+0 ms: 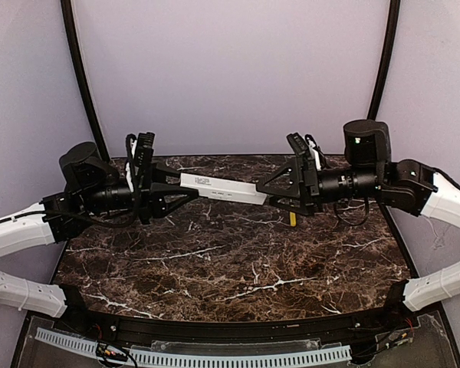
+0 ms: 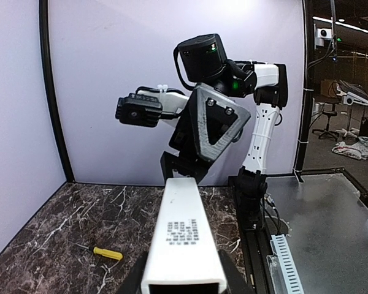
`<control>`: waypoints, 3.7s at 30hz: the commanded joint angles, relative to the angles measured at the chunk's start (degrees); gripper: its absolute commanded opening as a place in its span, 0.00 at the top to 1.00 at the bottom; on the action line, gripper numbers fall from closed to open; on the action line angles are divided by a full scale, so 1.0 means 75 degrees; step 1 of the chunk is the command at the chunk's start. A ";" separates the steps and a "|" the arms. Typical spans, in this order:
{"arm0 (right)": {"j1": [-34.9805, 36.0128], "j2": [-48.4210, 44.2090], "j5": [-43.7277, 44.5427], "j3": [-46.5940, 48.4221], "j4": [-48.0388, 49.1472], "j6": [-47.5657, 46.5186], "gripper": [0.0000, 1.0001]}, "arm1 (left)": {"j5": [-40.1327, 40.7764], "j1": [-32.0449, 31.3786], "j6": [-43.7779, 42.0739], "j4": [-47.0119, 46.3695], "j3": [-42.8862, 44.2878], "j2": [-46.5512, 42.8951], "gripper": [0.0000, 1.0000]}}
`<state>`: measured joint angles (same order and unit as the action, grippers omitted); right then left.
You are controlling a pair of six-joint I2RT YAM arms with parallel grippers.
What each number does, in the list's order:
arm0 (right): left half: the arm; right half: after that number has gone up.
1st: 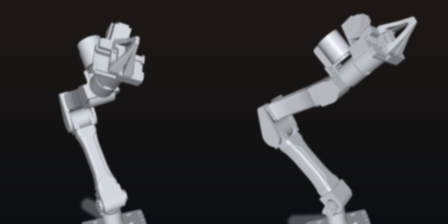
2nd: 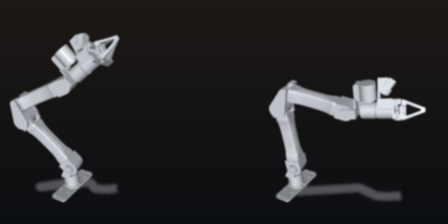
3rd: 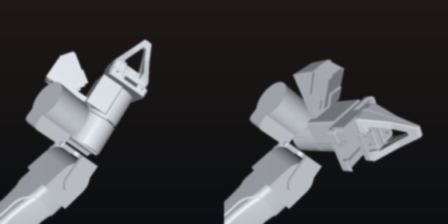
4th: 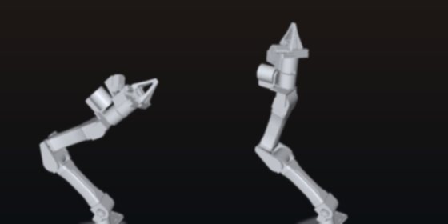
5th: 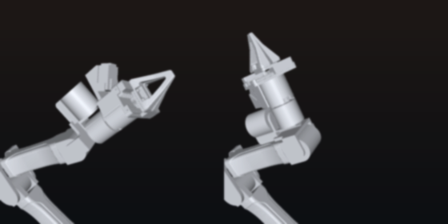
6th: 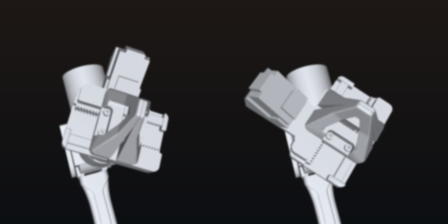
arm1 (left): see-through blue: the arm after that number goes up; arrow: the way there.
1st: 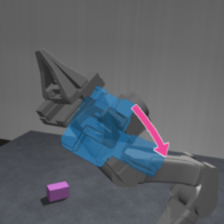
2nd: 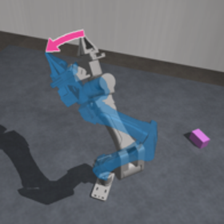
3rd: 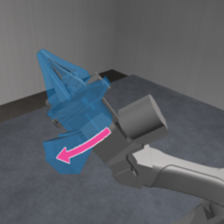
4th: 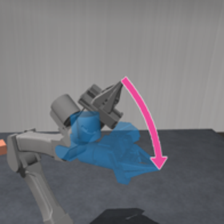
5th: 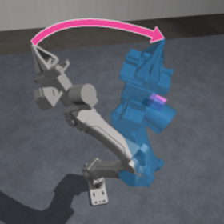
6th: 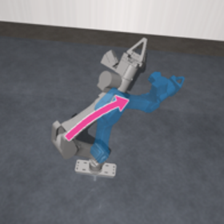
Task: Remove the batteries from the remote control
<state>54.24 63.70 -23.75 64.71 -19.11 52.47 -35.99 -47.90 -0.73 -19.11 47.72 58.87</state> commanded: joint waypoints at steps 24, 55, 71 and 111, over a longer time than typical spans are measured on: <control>-0.0130 0.0648 -0.1260 -0.0390 0.2353 0.1554 0.40 | -0.0419 0.0000 -0.0359 -0.1457 -0.0398 -0.0021 1.00; -0.0130 0.0424 -0.1255 -0.0812 0.2935 0.1630 0.79 | -0.0313 0.0000 -0.0180 -0.1702 -0.0597 -0.0161 1.00; -0.0154 0.0034 -0.1090 -0.1199 0.2982 0.1735 0.58 | 0.0030 0.0001 0.0417 -0.2300 -0.1019 -0.0581 1.00; -0.0458 -0.0532 -0.0874 -0.1288 0.1878 0.1833 0.35 | -0.0080 0.0000 -0.1258 -0.1707 -0.1676 -0.0710 1.00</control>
<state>51.20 57.76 -28.84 53.93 -4.82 65.32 -34.92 -48.12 -4.03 -30.48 35.62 53.56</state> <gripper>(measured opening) 0.653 0.294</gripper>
